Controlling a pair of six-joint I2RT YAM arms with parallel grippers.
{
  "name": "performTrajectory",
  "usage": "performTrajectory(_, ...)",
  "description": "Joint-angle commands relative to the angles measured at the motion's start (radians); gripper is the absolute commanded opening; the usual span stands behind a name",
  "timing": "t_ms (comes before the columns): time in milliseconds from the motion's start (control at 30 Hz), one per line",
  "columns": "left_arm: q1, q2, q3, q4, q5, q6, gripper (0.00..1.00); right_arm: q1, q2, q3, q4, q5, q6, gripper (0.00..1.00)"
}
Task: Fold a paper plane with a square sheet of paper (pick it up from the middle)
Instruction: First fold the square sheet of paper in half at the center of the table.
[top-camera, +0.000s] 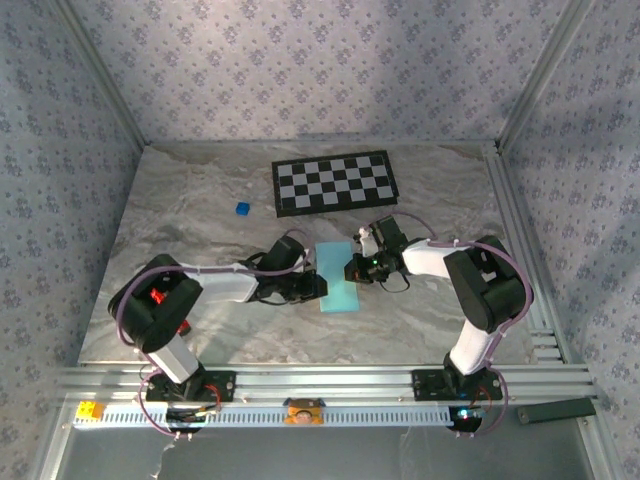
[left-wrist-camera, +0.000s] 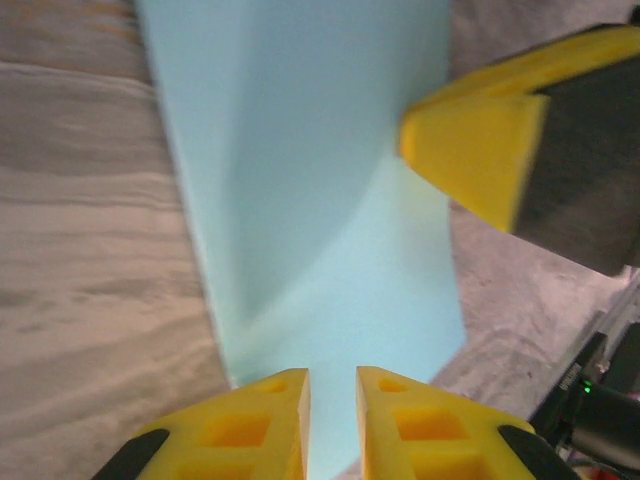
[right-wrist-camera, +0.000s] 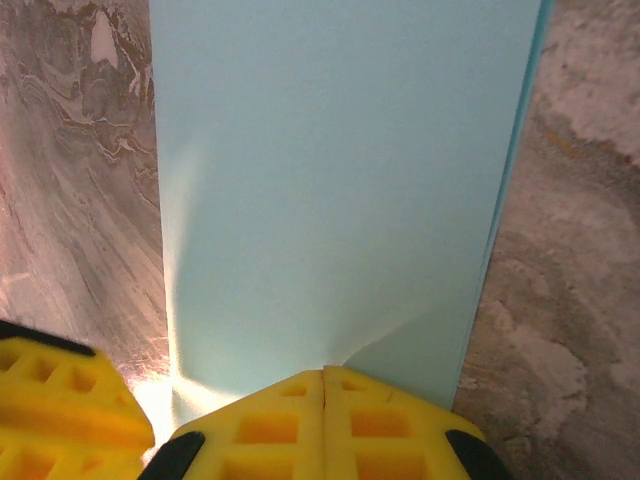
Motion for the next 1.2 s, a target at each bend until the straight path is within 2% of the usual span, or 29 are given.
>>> performTrajectory(0, -0.026, -0.02, 0.034, 0.009, 0.029, 0.003, 0.2, -0.003, 0.06, -0.068, -0.189, 0.16, 0.006, 0.0)
performTrajectory(433, -0.057, 0.044, -0.064, 0.038, 0.019, -0.025, 0.17, -0.001, 0.06, -0.073, -0.189, 0.163, 0.004, 0.0)
performTrajectory(633, -0.079, -0.041, -0.121, -0.036, 0.008, 0.0, 0.17, -0.003, 0.056, -0.076, -0.19, 0.166, 0.003, 0.0)
performTrajectory(867, -0.082, -0.171, -0.098, -0.162, -0.041, 0.057, 0.17, 0.003, 0.055, -0.064, -0.183, 0.143, 0.0, 0.0)
performTrajectory(967, -0.066, -0.239, -0.077, -0.198, -0.113, 0.058, 0.17, 0.018, 0.037, -0.045, -0.165, 0.103, -0.005, 0.0)
performTrajectory(1067, -0.01, -0.279, -0.067, -0.192, -0.162, 0.025, 0.15, 0.033, -0.01, -0.015, -0.138, 0.041, 0.0, 0.0)
performTrajectory(1167, 0.069, -0.268, -0.045, -0.142, -0.134, -0.002, 0.15, 0.044, -0.088, 0.008, -0.121, 0.011, -0.004, 0.05)
